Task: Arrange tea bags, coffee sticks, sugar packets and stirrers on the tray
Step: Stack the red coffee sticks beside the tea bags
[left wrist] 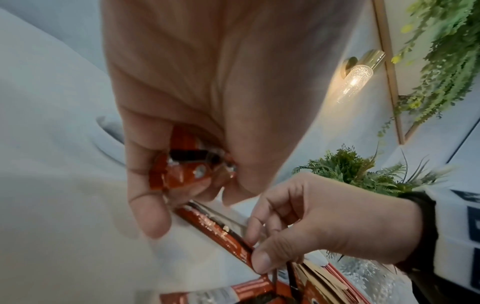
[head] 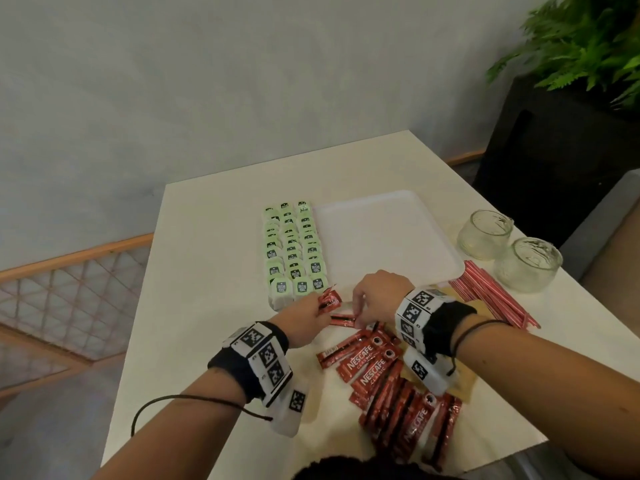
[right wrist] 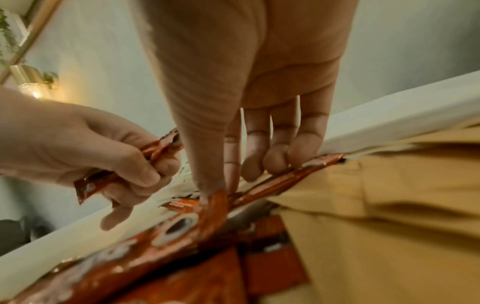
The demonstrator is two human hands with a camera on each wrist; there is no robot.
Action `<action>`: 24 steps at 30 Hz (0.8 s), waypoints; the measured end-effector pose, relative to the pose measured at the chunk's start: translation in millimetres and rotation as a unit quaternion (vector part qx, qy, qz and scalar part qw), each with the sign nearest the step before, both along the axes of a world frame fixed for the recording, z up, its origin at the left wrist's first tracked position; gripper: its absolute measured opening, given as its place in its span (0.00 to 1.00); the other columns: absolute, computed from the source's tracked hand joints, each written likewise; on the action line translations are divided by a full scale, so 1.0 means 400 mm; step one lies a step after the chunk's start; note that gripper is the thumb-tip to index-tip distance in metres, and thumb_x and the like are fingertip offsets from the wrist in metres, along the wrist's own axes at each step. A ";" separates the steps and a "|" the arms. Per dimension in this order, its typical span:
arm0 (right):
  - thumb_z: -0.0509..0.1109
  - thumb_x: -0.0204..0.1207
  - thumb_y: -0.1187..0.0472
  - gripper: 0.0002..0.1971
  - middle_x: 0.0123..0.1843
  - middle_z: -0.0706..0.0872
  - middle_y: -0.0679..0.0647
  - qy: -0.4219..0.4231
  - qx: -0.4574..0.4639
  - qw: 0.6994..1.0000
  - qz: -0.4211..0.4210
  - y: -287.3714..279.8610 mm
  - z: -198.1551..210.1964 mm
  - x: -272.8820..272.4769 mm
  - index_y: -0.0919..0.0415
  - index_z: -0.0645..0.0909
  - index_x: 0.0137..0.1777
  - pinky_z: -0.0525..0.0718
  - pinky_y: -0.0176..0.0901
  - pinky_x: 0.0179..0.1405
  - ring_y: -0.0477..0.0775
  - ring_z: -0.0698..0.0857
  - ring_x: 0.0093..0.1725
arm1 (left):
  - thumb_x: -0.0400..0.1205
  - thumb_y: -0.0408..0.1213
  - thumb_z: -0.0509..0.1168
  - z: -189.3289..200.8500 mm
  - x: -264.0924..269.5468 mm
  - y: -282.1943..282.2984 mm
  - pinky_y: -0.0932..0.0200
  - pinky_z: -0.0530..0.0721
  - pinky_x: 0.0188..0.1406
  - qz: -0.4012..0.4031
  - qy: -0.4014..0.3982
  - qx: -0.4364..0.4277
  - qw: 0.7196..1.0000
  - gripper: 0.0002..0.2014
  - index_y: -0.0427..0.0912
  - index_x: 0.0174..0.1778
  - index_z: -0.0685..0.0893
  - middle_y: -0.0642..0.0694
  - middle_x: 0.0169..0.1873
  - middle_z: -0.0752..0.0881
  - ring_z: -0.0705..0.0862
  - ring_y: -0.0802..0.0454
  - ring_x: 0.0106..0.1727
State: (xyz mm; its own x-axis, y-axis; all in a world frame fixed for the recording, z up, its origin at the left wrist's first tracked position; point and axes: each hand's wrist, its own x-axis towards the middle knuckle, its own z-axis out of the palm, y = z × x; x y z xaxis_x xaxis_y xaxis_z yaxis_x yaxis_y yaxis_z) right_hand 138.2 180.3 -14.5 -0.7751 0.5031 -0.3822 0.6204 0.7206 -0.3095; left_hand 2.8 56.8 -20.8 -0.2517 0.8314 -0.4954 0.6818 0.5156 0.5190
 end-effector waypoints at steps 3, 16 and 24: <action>0.82 0.64 0.49 0.09 0.39 0.89 0.42 -0.017 -0.028 0.999 -0.013 0.002 -0.003 0.004 0.49 0.89 0.41 0.84 0.39 0.41 0.44 0.86 0.42 | 0.88 0.39 0.55 -0.003 -0.021 -0.004 0.48 0.89 0.46 0.032 -0.019 0.018 0.999 0.08 0.37 0.52 0.73 0.45 0.40 0.80 0.81 0.51 0.37; 0.72 0.72 0.56 0.06 0.34 0.80 0.41 0.231 0.055 0.971 -0.004 0.069 0.089 0.091 0.49 0.77 0.39 0.73 0.37 0.35 0.39 0.77 0.30 | 0.81 0.52 0.69 0.089 -0.025 0.052 0.67 0.61 0.13 0.341 -0.334 0.162 0.864 0.19 0.41 0.34 0.77 0.51 0.18 0.74 0.61 0.57 0.15; 0.74 0.71 0.60 0.07 0.39 0.80 0.46 0.286 0.207 0.931 0.090 0.113 0.093 0.100 0.51 0.78 0.40 0.79 0.43 0.27 0.52 0.82 0.32 | 0.82 0.39 0.70 0.130 0.013 0.102 0.66 0.65 0.15 0.287 -0.309 0.196 0.885 0.08 0.39 0.53 0.86 0.43 0.43 0.93 0.64 0.58 0.18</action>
